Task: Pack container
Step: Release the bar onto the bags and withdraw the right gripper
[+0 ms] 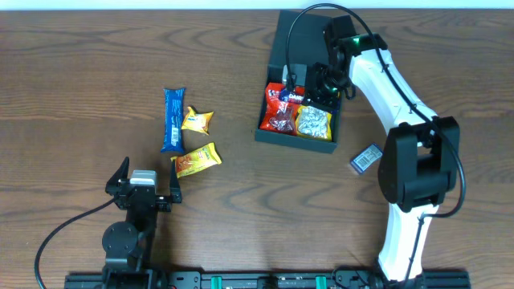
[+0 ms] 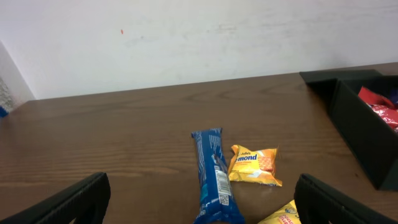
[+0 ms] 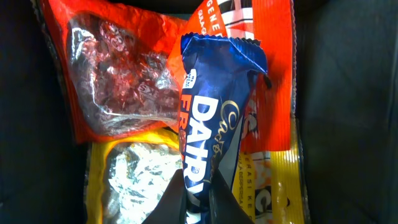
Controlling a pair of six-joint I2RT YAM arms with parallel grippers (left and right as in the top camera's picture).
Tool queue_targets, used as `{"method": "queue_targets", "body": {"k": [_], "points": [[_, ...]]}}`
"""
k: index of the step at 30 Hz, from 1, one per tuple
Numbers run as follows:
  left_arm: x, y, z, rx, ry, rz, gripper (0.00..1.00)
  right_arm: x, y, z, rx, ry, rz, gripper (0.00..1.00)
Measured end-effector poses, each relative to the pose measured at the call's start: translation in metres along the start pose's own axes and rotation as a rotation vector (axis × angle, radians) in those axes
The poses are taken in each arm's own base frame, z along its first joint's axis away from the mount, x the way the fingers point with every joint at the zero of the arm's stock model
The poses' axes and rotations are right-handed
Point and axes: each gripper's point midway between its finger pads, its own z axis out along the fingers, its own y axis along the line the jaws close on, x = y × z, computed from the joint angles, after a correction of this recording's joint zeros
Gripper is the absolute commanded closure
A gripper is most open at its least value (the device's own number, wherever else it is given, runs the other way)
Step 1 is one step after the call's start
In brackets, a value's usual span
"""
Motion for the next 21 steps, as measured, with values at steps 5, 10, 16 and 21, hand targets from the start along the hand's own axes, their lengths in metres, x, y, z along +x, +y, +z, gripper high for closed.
{"method": "queue_targets", "body": {"k": [5, 10, 16, 21], "points": [[0.0, 0.0, 0.0, 0.0, 0.0, 0.0, 0.05, 0.005, -0.005, -0.002, 0.013, -0.002, -0.004, 0.99], [0.0, 0.0, 0.0, 0.0, 0.0, 0.0, 0.05, 0.015, -0.012, 0.004, 0.007, -0.012, 0.015, 0.99], [0.0, 0.0, 0.0, 0.0, 0.0, 0.0, 0.05, 0.019, -0.001, 0.02, -0.071, -0.025, 0.044, 0.99], [0.0, 0.0, 0.0, 0.0, 0.0, 0.0, 0.05, 0.018, -0.002, 0.022, -0.071, -0.037, 0.043, 0.99]]}}
